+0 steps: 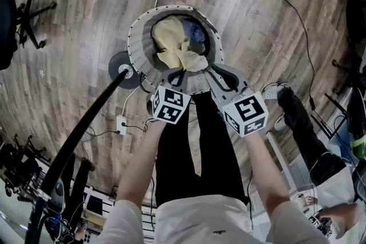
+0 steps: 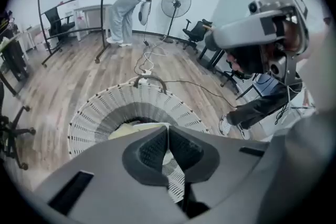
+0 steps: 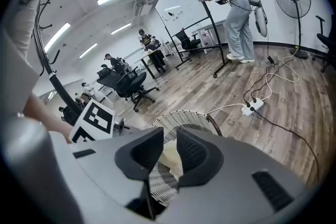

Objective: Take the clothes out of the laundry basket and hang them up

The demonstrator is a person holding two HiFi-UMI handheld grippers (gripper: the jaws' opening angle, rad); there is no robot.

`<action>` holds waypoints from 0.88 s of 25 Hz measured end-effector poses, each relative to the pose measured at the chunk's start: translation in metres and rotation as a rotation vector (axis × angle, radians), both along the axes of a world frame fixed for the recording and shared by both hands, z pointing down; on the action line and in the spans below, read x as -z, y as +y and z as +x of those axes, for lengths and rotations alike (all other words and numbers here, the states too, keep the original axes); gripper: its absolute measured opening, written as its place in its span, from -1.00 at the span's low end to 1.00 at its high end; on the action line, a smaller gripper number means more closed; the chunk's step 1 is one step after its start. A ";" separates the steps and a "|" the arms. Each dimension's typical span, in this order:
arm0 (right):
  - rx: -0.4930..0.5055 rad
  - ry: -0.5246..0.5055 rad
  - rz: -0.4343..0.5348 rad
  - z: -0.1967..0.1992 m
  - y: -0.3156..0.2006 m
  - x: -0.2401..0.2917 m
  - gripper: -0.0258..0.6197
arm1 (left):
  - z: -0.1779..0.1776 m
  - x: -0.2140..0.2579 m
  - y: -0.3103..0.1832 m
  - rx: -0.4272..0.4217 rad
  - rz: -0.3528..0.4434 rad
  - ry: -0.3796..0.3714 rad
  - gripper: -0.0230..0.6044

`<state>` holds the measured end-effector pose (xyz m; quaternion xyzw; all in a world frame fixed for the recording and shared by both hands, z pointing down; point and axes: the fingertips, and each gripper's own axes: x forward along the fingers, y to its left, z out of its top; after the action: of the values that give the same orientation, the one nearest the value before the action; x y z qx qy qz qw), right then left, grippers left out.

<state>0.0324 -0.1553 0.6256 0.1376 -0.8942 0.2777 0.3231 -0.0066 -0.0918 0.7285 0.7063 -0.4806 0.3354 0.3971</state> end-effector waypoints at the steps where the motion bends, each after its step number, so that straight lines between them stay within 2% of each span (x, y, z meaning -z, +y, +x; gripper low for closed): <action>1: 0.011 0.000 0.009 0.001 0.000 0.005 -0.66 | -0.001 0.011 -0.002 -0.002 0.022 -0.016 -0.85; 5: 0.067 0.006 0.049 0.005 0.002 0.026 -0.66 | -0.004 0.056 -0.006 -0.012 0.090 -0.062 -0.85; 11: 0.150 0.000 0.100 0.006 0.005 0.056 -0.66 | -0.010 0.123 -0.005 0.051 0.193 -0.034 -0.84; 16: 0.231 -0.026 0.136 -0.005 0.008 0.083 -0.66 | -0.015 0.180 -0.009 0.067 0.278 -0.051 -0.85; 19: 0.307 -0.035 0.144 -0.015 0.014 0.108 -0.66 | -0.009 0.216 -0.014 0.049 0.326 -0.057 -0.85; 22: 0.414 -0.045 0.196 -0.025 0.019 0.133 -0.65 | -0.008 0.250 -0.022 0.056 0.366 -0.058 -0.85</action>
<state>0.0076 -0.1360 0.4925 -0.0243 -0.9330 0.1201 0.3384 -0.0146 -0.1133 0.4783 0.7432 -0.5642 0.2513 0.2572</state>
